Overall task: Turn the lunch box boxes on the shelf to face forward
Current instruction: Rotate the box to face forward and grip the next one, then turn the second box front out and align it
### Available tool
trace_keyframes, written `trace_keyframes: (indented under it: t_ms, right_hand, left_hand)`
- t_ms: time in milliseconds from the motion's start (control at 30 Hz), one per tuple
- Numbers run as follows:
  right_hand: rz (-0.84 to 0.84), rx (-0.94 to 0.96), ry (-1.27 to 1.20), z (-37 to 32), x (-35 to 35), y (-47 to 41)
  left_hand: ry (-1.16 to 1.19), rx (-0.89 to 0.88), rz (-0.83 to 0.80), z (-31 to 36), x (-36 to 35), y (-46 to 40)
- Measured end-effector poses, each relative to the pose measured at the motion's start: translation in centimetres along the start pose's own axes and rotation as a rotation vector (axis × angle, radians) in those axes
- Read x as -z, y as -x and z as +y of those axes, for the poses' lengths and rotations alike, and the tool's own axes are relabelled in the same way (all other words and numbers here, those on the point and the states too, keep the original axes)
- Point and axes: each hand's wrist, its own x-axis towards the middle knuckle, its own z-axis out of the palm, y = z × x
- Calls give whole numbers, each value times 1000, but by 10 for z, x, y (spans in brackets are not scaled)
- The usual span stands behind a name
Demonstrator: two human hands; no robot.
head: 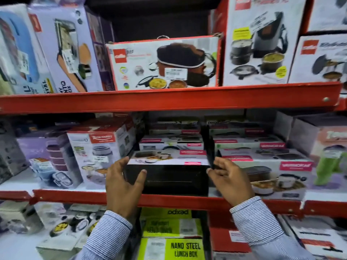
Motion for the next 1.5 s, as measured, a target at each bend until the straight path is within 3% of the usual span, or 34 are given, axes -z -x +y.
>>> trace_keyframes:
  t_ms: [100,233,400,533,633,767,933,1100,1500]
  right_hand:
    - [82,-38,90,-10,-15,-1]
    - [68,-225,23,-16,-26,-7]
    - [86,-288,-76,-27,-21,2]
    - [152,-218,-168,-43,-10,11]
    - [227,-228,-284,-55,-7,15]
    - [297,-125,-254,-59,-3,16]
    - [231,-75,-170,-41,0,12]
    - [213,-162,-25,-20,-14,9]
    - [131,-267,159,19,-42,10]
  left_hand:
    - [82,85,-156,-18,5,-14]
    - [148,107,-347,-23,10,-29]
    - [282,205,-419,-36,10,-47]
    - [518,216,-406,-19,31,-50]
    - [574,218,-348,-9,44,-52]
    - [648,193,-307,-3,48,-60]
    - [556,141,-322,-21,35,-59]
    - [399,76,-342,-48,10,-48]
    - [334,214,-270,-69,-19,-31]
